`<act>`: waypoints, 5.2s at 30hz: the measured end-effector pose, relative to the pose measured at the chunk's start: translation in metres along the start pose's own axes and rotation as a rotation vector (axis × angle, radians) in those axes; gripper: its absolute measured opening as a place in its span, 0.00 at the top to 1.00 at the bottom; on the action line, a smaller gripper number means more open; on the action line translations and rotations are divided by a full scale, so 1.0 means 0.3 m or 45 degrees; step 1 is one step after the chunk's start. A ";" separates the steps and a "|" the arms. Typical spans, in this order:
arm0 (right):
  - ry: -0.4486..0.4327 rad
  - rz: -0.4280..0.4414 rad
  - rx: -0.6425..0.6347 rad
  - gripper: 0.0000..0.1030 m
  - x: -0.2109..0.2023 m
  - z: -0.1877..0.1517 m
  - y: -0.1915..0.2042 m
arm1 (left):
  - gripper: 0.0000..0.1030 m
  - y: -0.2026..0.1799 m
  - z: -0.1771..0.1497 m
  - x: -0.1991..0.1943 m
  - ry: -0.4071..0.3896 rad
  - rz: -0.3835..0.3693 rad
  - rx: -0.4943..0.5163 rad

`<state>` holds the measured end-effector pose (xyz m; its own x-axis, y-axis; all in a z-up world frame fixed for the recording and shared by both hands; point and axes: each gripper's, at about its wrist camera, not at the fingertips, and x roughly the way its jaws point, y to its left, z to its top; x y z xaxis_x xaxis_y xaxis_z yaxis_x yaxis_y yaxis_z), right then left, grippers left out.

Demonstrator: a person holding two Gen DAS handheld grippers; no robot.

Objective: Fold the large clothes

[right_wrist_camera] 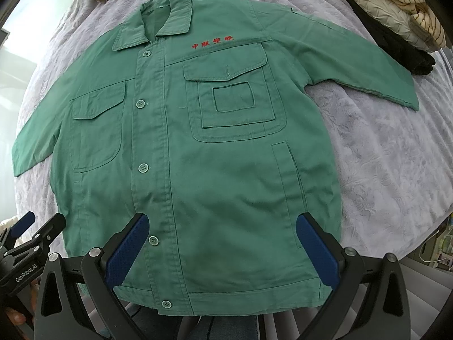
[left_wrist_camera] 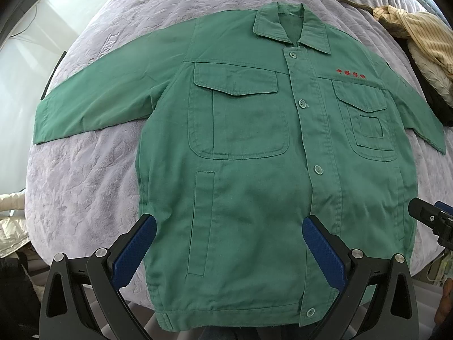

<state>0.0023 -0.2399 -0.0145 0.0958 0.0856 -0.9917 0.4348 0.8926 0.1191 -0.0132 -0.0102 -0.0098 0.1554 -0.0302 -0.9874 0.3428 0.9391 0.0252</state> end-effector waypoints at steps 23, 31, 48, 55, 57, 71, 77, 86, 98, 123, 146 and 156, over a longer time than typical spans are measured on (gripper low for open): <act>0.016 0.022 -0.041 0.00 0.081 0.042 0.019 | 0.00 0.015 0.031 0.052 0.033 0.015 -0.066; -0.050 0.036 -0.122 0.00 0.144 0.050 0.172 | 0.00 0.182 0.057 0.103 -0.010 -0.117 -0.204; -0.066 0.164 -0.429 0.00 0.293 0.022 0.654 | 0.00 1.065 0.204 0.370 -0.368 -0.192 -0.872; -0.045 0.166 -0.427 0.00 0.345 0.019 0.716 | 0.00 1.180 0.273 0.459 -0.478 -0.299 -0.939; -0.051 0.163 -0.431 0.00 0.348 0.016 0.729 | 0.00 1.197 0.293 0.439 -0.557 -0.375 -0.929; -0.065 0.183 -0.371 0.00 0.331 0.005 0.659 | 0.93 1.220 0.351 0.395 -0.676 -0.445 -0.825; -0.126 0.233 -0.276 0.00 0.277 0.013 0.534 | 0.93 1.026 0.430 0.159 -0.868 -0.588 -0.535; -0.244 0.227 0.006 0.00 0.217 0.048 0.197 | 0.93 0.297 0.630 -0.041 -0.863 -0.692 0.124; -0.192 0.147 0.218 0.00 0.291 0.069 -0.122 | 0.26 -0.301 0.539 0.313 -0.510 -0.291 0.516; -0.309 0.118 -0.620 0.00 0.395 0.499 0.922 | 0.25 0.489 0.311 0.415 -0.452 -0.044 -0.439; -0.528 0.216 -0.101 0.80 0.127 0.624 0.219 | 0.25 0.466 0.310 0.434 -0.424 0.052 -0.407; -0.350 0.642 0.454 0.37 0.236 0.423 -0.242 | 0.15 0.506 0.390 0.368 -0.413 0.003 -0.334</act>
<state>0.0912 -0.3549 -0.0873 0.5685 0.2956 -0.7677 0.5413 0.5684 0.6197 0.1644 0.0889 -0.0967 0.4541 -0.0949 -0.8859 0.1009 0.9934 -0.0546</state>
